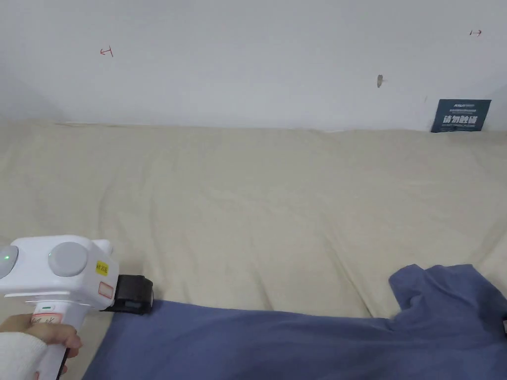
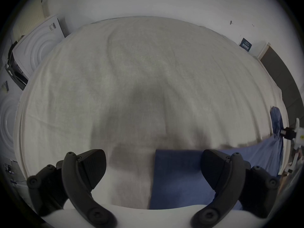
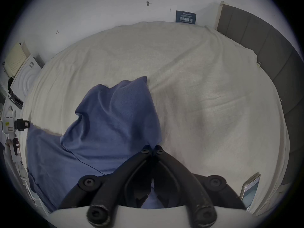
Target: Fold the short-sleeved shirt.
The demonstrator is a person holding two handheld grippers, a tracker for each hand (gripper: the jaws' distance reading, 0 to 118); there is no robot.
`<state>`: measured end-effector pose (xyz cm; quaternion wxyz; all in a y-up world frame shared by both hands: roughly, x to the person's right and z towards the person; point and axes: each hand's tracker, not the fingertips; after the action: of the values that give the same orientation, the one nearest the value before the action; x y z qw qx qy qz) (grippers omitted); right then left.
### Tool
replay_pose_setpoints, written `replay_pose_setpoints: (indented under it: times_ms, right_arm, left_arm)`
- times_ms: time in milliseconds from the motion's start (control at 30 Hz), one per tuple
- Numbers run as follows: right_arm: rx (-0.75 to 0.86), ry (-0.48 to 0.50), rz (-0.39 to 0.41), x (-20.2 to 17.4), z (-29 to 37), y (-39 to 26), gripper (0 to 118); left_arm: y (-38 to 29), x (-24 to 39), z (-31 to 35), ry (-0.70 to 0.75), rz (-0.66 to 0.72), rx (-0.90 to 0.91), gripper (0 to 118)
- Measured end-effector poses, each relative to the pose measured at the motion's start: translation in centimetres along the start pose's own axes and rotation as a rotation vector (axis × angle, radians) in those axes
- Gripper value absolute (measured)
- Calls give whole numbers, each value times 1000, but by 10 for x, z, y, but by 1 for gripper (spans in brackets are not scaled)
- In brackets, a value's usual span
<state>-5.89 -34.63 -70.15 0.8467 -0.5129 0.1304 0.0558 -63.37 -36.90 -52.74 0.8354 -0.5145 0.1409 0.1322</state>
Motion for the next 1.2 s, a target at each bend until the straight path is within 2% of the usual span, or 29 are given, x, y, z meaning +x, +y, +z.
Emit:
replay_pose_setpoints:
  times_ms: [200,233,300,333,400,433,467,500,600,667,1000,1200]
  right_arm:
    - [-19,-4,-6,-1,-12,0,0]
    - [-18,-4,-4,-2,-12,0,0]
    - [-5,-19,19,-6,-8,-2,0]
    - [3,-17,47,-9,-6,-2,0]
    - [7,-18,53,-11,-4,-1,0]
    - [9,-17,49,-11,-3,-1,0]
    - [10,-6,35,-9,-2,0,0]
    - [14,6,24,-8,0,1,0]
    - [29,10,11,-7,8,0,0]
    - [67,34,0,-5,19,-1,0]
    - [147,87,-36,10,81,-11,0]
    - [210,88,-1,16,145,-53,0]
  left_arm:
    - [2,12,-27,20,-54,-22,114]
    - [1,14,-21,31,-42,-15,108]
    - [-1,20,-12,42,-77,3,90]
    - [-2,19,-8,38,-100,22,66]
    - [-3,21,2,32,-93,36,16]
    - [-3,22,6,30,-97,49,16]
    - [-4,24,12,2,-67,63,7]
    - [-4,24,15,-87,-27,42,3]
    - [-6,34,15,-15,-93,44,3]
    - [-7,33,19,-38,-60,56,3]
    - [-16,32,83,-43,-96,152,3]
    - [-68,20,141,-56,-105,216,3]
